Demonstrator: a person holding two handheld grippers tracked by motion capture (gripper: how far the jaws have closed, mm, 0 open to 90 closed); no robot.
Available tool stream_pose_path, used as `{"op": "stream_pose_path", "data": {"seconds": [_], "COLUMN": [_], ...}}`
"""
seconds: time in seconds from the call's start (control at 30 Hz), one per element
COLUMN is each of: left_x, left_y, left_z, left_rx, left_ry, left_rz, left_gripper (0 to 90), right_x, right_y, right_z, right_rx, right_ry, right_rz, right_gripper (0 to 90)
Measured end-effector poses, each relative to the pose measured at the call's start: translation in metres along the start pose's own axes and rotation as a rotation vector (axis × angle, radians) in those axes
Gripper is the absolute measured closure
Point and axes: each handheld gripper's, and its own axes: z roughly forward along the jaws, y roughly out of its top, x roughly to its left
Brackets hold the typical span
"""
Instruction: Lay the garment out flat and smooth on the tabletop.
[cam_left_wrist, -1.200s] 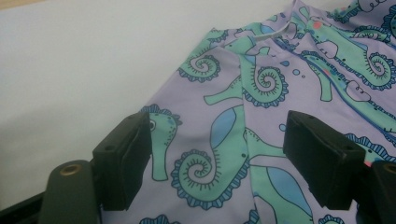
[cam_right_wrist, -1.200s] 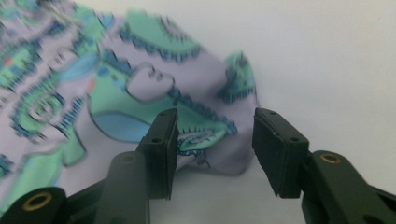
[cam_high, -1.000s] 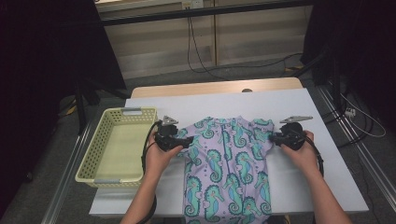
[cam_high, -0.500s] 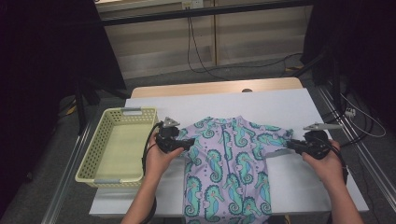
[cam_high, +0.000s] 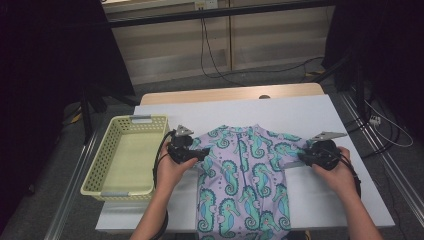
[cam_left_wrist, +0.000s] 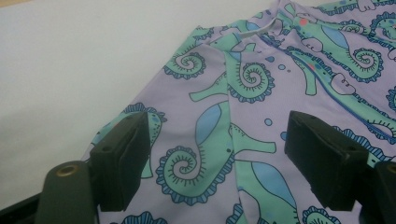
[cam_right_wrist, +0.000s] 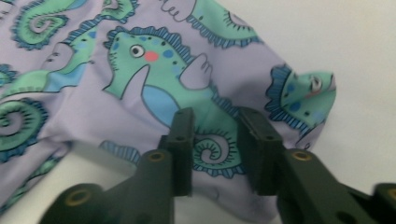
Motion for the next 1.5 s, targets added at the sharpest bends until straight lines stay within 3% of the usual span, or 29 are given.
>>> {"op": "stream_pose_path", "data": {"seconds": [0.07, 0.13, 0.17, 0.23, 0.33, 0.43, 0.6, 0.63, 0.77, 0.9, 1.0, 1.17, 1.27, 1.43, 1.5], "left_x": [0.000, -0.001, -0.001, -0.002, -0.003, -0.003, -0.005, -0.005, -0.004, -0.004, -0.006, -0.005, -0.005, -0.005, -0.004], "left_y": [0.000, 0.000, 0.000, 0.001, 0.003, 0.004, 0.006, 0.006, 0.005, 0.004, 0.004, 0.002, 0.002, 0.002, 0.002], "left_z": [0.000, 0.000, 0.001, 0.000, -0.001, -0.002, -0.003, -0.003, -0.004, -0.003, -0.003, -0.007, -0.007, -0.006, -0.006], "left_rx": [0.006, 0.007, 0.007, 0.003, -0.011, -0.012, -0.011, -0.011, -0.013, -0.002, -0.011, -0.001, 0.005, 0.015, 0.013], "left_ry": [0.007, 0.007, -0.007, -0.004, -0.011, -0.013, -0.020, -0.023, -0.014, -0.019, -0.023, 0.001, 0.006, 0.001, 0.008], "left_rz": [0.015, 0.018, 0.007, 0.011, 0.006, 0.006, 0.020, 0.018, 0.024, 0.020, 0.012, 0.024, 0.030, 0.034, 0.033], "left_gripper": [22.9, 22.9, 22.9, 22.9, 22.9, 22.9, 22.9, 22.9, 22.9, 21.7, 21.1, 19.8, 19.1, 19.0, 19.0], "right_x": [0.001, 0.001, 0.001, -0.001, -0.001, 0.001, 0.004, 0.003, 0.002, 0.007, 0.016, 0.026, 0.027, 0.016, 0.014], "right_y": [0.002, 0.003, 0.004, 0.007, 0.013, 0.015, 0.019, 0.019, 0.015, 0.013, 0.005, -0.008, -0.014, -0.023, -0.024], "right_z": [0.005, 0.007, 0.007, 0.003, -0.016, -0.034, -0.047, -0.045, -0.031, -0.035, -0.038, -0.043, -0.045, -0.034, -0.028], "right_rx": [-0.003, -0.009, -0.002, -0.001, -0.054, -0.119, -0.203, -0.214, -0.168, -0.170, -0.157, -0.128, -0.106, -0.017, 0.009], "right_ry": [-0.017, -0.014, -0.021, 0.006, 0.008, 0.014, -0.054, -0.041, 0.000, 0.015, 0.027, 0.018, -0.019, -0.039, -0.085], "right_rz": [-0.026, -0.017, -0.030, -0.014, 0.015, 0.007, -0.020, -0.016, -0.010, -0.022, -0.019, -0.018, -0.055, -0.030, -0.052], "right_gripper": [76.8, 86.2, 89.7, 90.0, 90.0, 90.0, 86.0, 88.8, 89.7, 82.8, 72.3, 61.6, 59.3, 65.1, 65.4]}}
